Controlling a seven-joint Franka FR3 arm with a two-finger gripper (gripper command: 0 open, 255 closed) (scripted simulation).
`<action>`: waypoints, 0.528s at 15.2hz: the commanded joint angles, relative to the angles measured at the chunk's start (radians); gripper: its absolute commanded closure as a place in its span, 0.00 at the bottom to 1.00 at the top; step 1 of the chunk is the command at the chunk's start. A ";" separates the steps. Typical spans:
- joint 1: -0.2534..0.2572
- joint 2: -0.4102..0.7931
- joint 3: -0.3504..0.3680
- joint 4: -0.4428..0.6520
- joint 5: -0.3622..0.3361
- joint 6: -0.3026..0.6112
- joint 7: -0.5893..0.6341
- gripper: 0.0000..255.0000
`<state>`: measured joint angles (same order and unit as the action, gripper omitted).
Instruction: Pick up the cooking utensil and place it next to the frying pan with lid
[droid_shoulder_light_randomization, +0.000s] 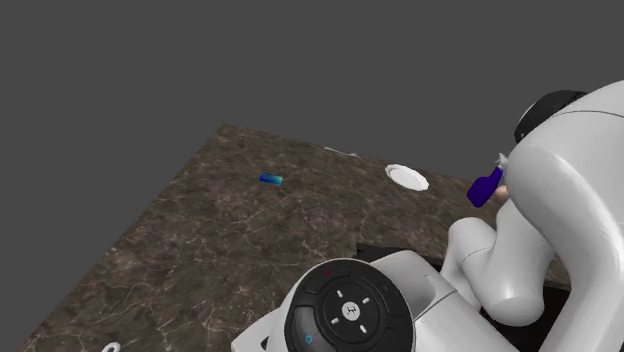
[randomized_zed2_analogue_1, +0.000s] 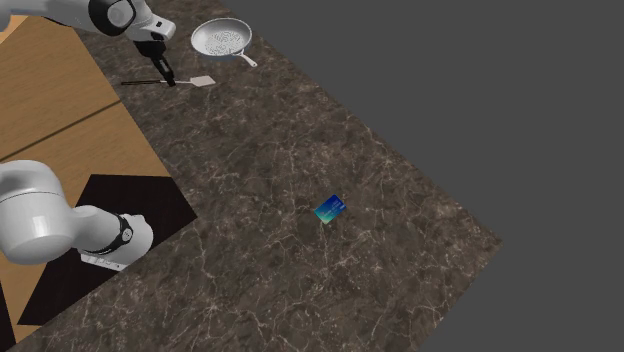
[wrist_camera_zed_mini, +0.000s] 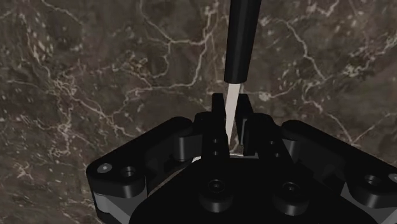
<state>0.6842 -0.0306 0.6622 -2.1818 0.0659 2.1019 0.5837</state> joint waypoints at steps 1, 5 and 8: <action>0.000 0.016 0.002 -0.013 -0.010 0.027 0.006 1.00; 0.002 0.050 0.004 -0.039 -0.034 0.080 0.023 1.00; 0.004 0.074 0.004 -0.054 -0.051 0.114 0.035 1.00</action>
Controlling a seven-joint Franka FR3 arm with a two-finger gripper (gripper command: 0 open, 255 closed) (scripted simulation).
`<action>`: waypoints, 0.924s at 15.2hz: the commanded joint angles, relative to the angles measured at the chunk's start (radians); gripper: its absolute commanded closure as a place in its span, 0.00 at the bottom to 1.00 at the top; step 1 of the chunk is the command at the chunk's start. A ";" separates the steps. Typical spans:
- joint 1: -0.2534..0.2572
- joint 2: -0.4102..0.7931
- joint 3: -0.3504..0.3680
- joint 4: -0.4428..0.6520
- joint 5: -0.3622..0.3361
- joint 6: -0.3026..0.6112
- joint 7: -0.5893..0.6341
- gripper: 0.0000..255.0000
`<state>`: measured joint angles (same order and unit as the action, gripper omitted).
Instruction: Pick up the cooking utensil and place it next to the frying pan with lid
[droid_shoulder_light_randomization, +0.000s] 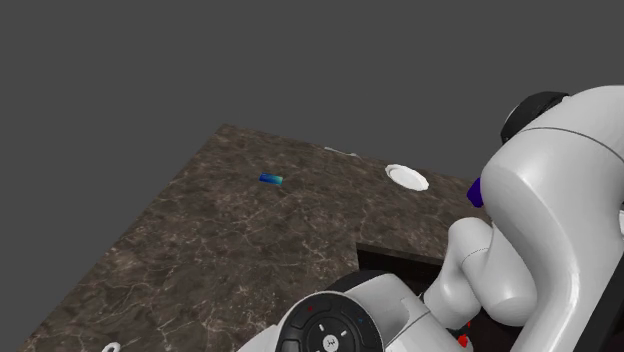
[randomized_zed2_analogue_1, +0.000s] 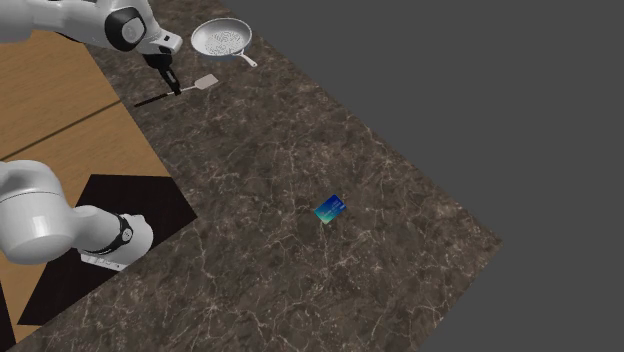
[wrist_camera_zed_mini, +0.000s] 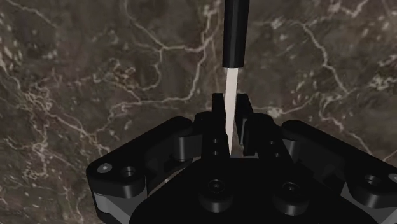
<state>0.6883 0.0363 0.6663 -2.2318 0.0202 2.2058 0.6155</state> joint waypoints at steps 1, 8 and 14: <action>0.000 0.007 0.000 -0.004 -0.006 0.010 0.003 1.00; 0.000 0.007 0.000 -0.004 -0.006 0.010 0.003 0.00; -0.002 -0.014 -0.001 0.013 0.010 -0.024 -0.008 0.00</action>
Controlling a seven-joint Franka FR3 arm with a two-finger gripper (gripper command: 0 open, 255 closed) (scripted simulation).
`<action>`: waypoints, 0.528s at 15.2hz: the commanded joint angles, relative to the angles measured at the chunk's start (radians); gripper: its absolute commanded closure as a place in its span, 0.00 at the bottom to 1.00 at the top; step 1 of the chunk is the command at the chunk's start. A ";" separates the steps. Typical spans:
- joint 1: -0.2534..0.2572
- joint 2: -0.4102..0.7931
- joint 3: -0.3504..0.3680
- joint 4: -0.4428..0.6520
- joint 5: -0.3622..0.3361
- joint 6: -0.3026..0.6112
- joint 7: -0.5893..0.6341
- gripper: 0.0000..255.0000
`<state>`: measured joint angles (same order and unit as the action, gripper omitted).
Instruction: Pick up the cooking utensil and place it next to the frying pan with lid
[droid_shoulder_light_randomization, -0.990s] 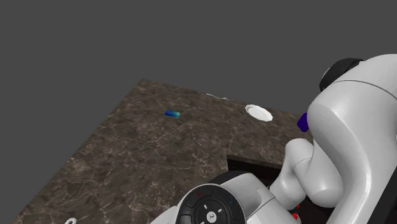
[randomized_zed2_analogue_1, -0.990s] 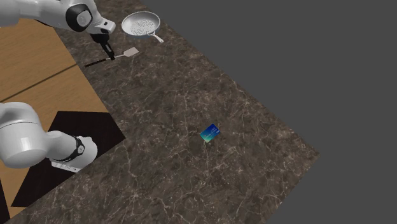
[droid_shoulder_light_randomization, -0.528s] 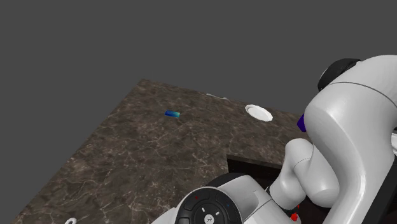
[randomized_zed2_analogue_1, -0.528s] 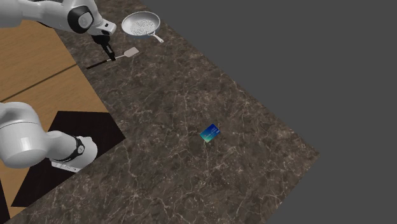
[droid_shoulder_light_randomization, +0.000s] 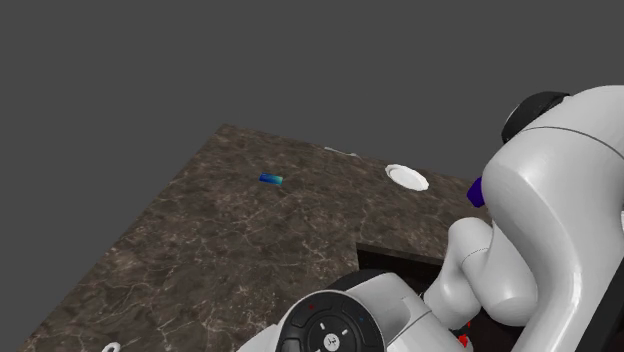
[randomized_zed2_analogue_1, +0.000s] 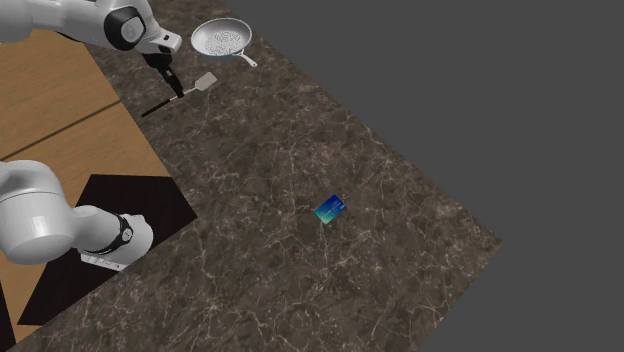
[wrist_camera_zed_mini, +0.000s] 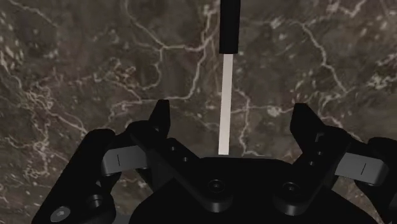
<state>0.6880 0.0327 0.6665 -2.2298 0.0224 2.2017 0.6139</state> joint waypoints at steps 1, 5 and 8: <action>-0.004 -0.030 -0.001 0.029 0.021 -0.053 -0.017 0.00; -0.007 -0.060 -0.005 0.065 0.041 -0.114 -0.032 0.00; -0.007 -0.060 -0.005 0.065 0.041 -0.114 -0.032 0.00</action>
<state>0.6809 -0.0270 0.6615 -2.1650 0.0626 2.0886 0.5822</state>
